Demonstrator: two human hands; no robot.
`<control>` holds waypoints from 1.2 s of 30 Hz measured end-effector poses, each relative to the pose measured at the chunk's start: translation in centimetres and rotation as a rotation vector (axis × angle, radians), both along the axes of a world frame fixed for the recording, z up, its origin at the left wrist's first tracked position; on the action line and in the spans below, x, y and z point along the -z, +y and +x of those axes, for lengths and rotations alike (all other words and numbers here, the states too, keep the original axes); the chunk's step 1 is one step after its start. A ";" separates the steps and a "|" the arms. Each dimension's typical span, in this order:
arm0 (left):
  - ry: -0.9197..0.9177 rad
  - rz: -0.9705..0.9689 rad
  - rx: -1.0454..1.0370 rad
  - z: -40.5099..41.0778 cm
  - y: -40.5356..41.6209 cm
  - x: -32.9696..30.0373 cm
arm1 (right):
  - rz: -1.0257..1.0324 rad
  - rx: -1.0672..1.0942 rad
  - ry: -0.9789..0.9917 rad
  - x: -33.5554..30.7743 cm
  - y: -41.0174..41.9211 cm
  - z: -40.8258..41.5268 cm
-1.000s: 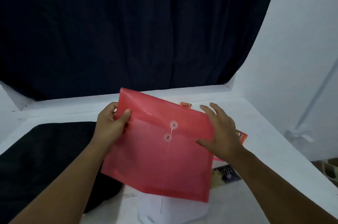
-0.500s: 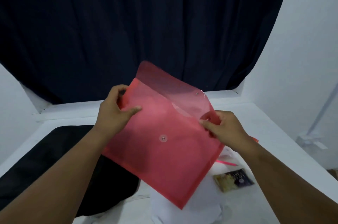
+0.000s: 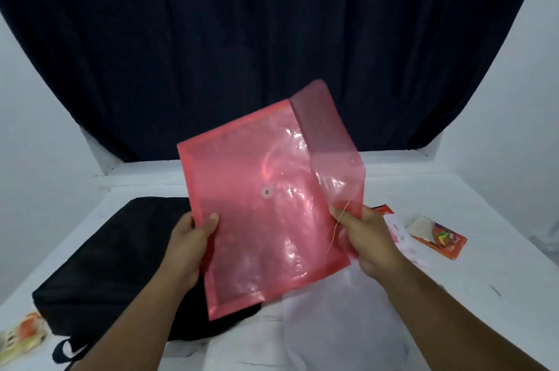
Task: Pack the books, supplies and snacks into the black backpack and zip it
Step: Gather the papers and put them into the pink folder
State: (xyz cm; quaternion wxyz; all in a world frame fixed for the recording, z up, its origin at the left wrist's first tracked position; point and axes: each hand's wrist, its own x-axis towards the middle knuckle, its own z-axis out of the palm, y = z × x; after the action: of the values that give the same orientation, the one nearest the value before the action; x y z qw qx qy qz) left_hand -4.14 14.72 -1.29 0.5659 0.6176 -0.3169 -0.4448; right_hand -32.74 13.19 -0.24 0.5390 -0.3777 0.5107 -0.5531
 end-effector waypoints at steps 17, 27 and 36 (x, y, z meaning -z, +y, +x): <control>-1.256 -0.089 0.204 2.7 1.8 5.9 | 0.320 -0.342 0.088 7.8 4.6 6.5; -1.402 0.322 0.377 -3.0 1.2 8.8 | 0.255 -0.296 0.244 8.3 5.4 4.7; -1.414 0.444 0.397 -4.2 -0.2 9.5 | 0.214 0.057 0.911 11.6 0.7 -1.3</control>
State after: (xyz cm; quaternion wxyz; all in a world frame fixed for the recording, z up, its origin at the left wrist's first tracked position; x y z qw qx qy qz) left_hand -8.33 14.47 -10.80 0.0008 0.7860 -0.6116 -0.0906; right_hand -34.09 13.86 -11.80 0.2804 -0.5101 0.7598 -0.2896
